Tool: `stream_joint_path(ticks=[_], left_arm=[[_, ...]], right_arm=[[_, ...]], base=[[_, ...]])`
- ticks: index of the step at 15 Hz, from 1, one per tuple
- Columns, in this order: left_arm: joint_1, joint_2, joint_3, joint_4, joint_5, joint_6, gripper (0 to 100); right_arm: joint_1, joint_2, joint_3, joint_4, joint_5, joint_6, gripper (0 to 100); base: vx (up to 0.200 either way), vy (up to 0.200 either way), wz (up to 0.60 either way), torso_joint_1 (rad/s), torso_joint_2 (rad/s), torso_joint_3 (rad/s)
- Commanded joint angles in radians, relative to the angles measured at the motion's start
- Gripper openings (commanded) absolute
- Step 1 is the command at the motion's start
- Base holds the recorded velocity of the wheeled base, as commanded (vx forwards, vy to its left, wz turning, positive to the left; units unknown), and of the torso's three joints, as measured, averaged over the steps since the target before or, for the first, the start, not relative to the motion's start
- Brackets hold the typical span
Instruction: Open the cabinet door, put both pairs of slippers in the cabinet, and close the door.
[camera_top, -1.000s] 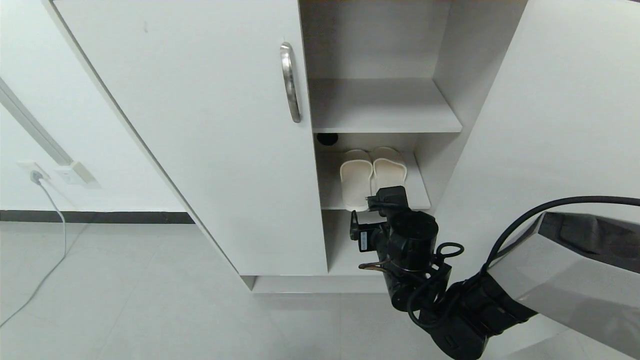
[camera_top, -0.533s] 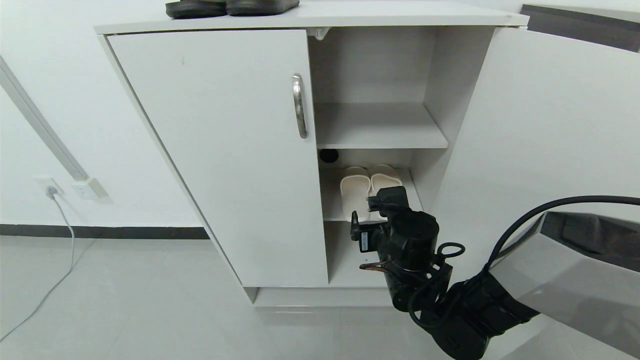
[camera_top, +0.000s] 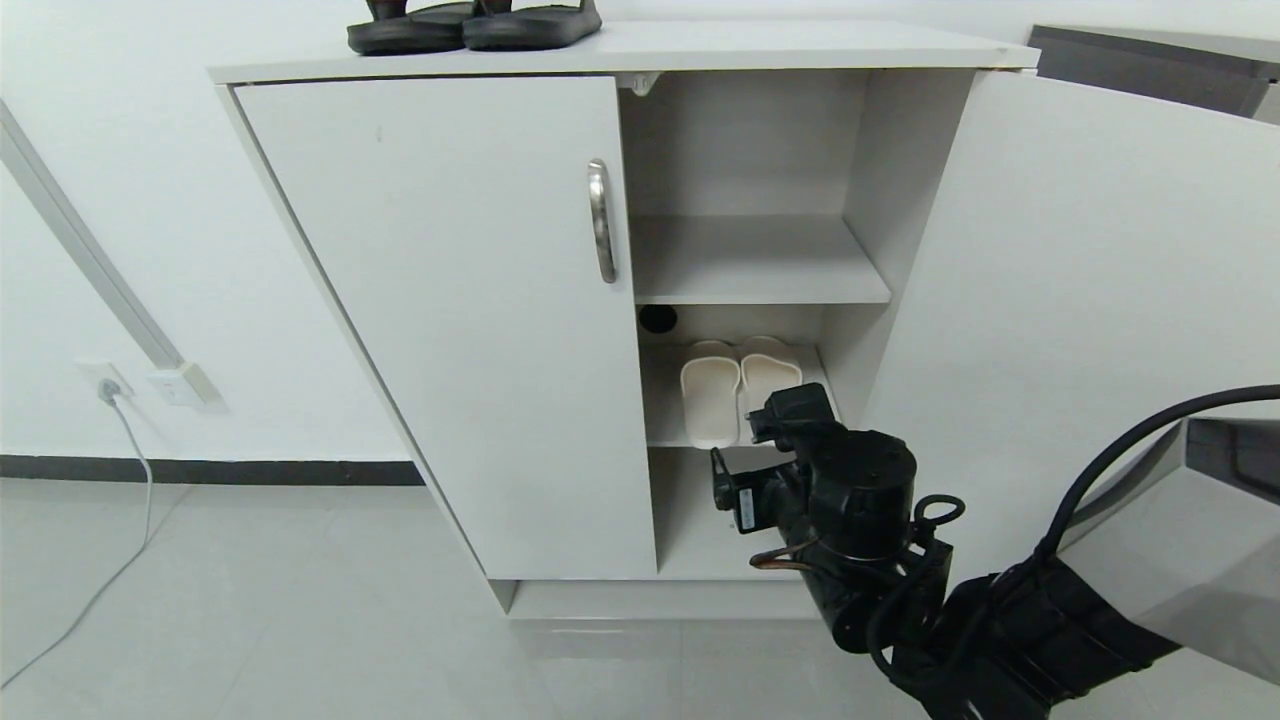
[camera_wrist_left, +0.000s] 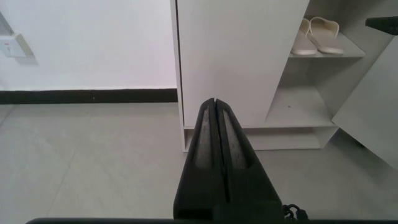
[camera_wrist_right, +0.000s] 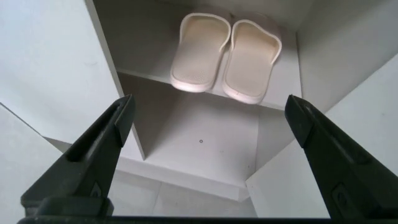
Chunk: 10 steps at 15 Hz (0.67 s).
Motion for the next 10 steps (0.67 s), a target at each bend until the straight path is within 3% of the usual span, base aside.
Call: stream_joint_path(ticks=[1,4,10], left_arm=[[0.0,0.0,0.0,0.0,0.0,-0.001,0],[0.0,0.0,0.0,0.0,0.0,-0.003,0],[0.0,0.001,0.0,0.0,0.0,-0.001,0]], right_arm=[[0.001,-0.003,0.002,-0.001,0.001,0.0,100],[0.001,0.004,0.014,-0.004,0.005,-0.002,100],[0.004,0.014,0.025,-0.015,0.015,-0.003,100]], base=[[0.0,0.0,0.0,0.0,0.0,0.0],[0.0,0.0,0.0,0.0,0.0,0.0],[0.0,0.2,0.0,0.006,0.0,0.003]])
